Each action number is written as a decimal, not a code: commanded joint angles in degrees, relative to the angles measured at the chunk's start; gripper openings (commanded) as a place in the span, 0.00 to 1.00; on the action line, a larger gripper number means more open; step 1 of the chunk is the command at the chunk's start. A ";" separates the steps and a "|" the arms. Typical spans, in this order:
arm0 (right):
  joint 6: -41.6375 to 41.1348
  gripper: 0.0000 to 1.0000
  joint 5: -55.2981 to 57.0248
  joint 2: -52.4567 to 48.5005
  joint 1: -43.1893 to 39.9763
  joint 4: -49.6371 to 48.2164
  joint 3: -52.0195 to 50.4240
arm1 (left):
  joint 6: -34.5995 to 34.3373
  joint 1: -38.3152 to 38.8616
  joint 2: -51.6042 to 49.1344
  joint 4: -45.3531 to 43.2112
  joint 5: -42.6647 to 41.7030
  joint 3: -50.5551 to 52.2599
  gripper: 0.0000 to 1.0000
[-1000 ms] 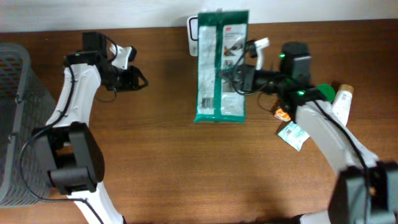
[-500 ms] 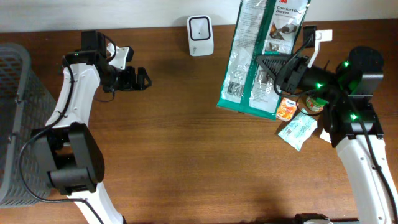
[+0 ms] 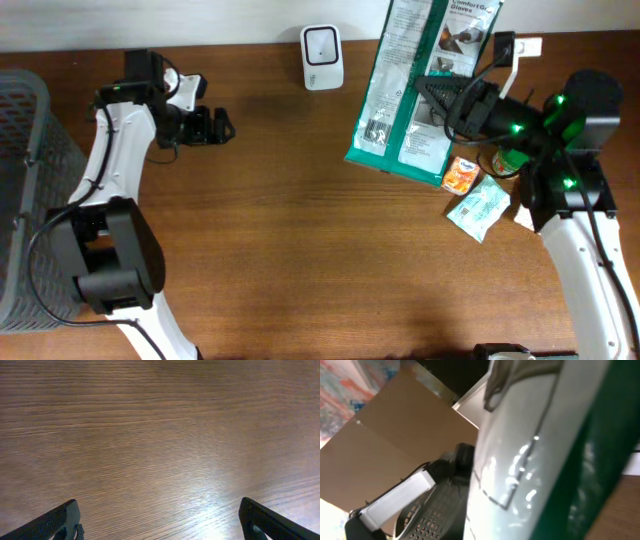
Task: Scan the item barcode
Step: 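Release the left gripper and raise the gloves pack with the right gripper, then hold the gloves pack against the scanner window with the right gripper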
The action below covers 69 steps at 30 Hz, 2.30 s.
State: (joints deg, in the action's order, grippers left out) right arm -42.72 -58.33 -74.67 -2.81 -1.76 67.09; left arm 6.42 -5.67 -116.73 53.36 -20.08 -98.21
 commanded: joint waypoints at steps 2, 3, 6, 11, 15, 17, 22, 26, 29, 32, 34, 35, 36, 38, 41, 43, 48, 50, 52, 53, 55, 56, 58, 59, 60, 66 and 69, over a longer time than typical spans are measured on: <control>15.08 0.04 9.86 -3.96 3.17 14.99 10.75 | 0.52 -3.13 0.42 -0.17 0.63 -4.07 0.99; 19.21 0.04 13.97 -4.85 4.66 19.28 13.53 | 0.52 -3.54 0.39 -0.15 0.63 -4.07 0.99; 27.39 0.04 25.46 -7.17 9.64 26.03 20.20 | 0.52 -4.26 0.28 -0.15 0.63 -4.04 0.99; 40.87 0.04 50.45 -11.19 19.96 25.29 24.85 | 0.52 -4.26 0.28 -0.13 0.63 -4.04 0.99; 54.55 0.04 69.40 -15.74 26.86 17.88 24.85 | 0.50 -4.26 0.28 -0.13 0.63 -4.04 0.99; 64.48 0.04 76.46 -19.78 30.01 11.91 24.85 | 0.52 -4.26 0.28 -0.13 0.63 -4.04 0.99; 82.18 0.04 79.60 -29.35 31.71 -0.50 24.85 | 0.52 -4.26 0.28 -0.13 0.63 -4.04 0.99; 96.19 0.04 79.58 -38.27 31.63 -12.74 24.85 | 0.52 -4.26 0.28 -0.13 0.63 -4.04 0.99; 101.48 0.04 79.32 -43.78 31.61 -22.05 24.85 | 0.50 -4.26 0.28 -0.13 0.63 -4.04 0.99; 104.28 0.04 74.38 -49.00 30.91 -29.49 24.85 | 0.52 -4.24 0.28 -0.13 0.63 -4.04 0.99; 104.26 0.04 67.71 -53.27 29.73 -34.91 24.85 | 0.52 -4.26 0.28 -0.13 0.63 -4.04 0.99; 104.26 0.04 65.72 -55.08 29.22 -37.20 24.87 | 0.52 -4.26 0.28 -0.13 0.63 -4.04 0.99; 104.28 0.04 64.48 -56.57 28.81 -39.54 24.87 | 0.50 -4.26 0.28 -0.13 0.63 -4.04 0.99; 104.28 0.04 63.47 -58.86 28.37 -42.42 24.87 | 0.52 -4.24 0.28 -0.13 0.63 -4.04 0.99; 105.11 0.04 63.21 -60.54 28.28 -43.01 24.87 | 0.52 -4.24 0.28 -0.13 0.63 -4.04 0.99; 105.09 0.04 62.99 -60.76 28.30 -42.97 24.87 | 0.52 -4.24 0.28 -0.13 0.63 -4.04 0.99; 105.07 0.04 63.30 -60.76 28.28 -42.36 24.87 | 0.52 -4.24 0.28 -0.09 0.63 -4.04 0.99; 105.07 0.04 63.49 -60.76 28.28 -40.70 24.87 | 0.52 -4.24 0.28 -0.11 0.63 -4.04 0.99; 105.07 0.04 64.08 -60.76 28.28 -40.44 24.87 | 0.52 -4.26 0.28 -0.11 0.63 -4.04 0.99; 105.07 0.04 64.17 -60.76 28.28 -40.46 24.87 | 0.52 -4.24 0.28 -0.11 0.63 -4.04 0.99; 105.09 0.04 64.63 -60.76 28.28 -40.48 24.87 | 0.52 -4.24 0.28 -0.11 0.63 -4.04 0.99; 105.09 0.04 64.89 -60.76 28.28 -40.48 24.87 | 0.50 -4.24 0.28 -0.11 0.63 -4.04 0.99; 105.07 0.04 65.02 -60.76 28.28 -40.46 24.87 | 0.52 -4.24 0.28 -0.11 0.63 -4.04 0.99; 105.09 0.04 65.00 -60.76 28.33 -40.48 24.87 | 0.50 -4.24 0.28 -0.11 0.63 -4.04 0.99; 105.09 0.04 65.00 -60.76 28.35 -40.48 24.87 | 0.52 -4.26 0.28 -0.11 0.63 -4.04 0.99; 105.09 0.04 65.02 -60.76 28.35 -40.46 24.85 | 0.52 -4.26 0.28 -0.11 0.63 -4.04 0.99; 104.96 0.04 65.11 -60.76 28.35 -40.48 24.87 | 0.52 -4.24 0.28 -0.11 0.63 -4.04 0.99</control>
State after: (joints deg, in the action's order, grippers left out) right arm 62.78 6.11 -135.52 25.32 -42.02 91.18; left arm 6.42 -9.78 -116.73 53.32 -19.42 -101.27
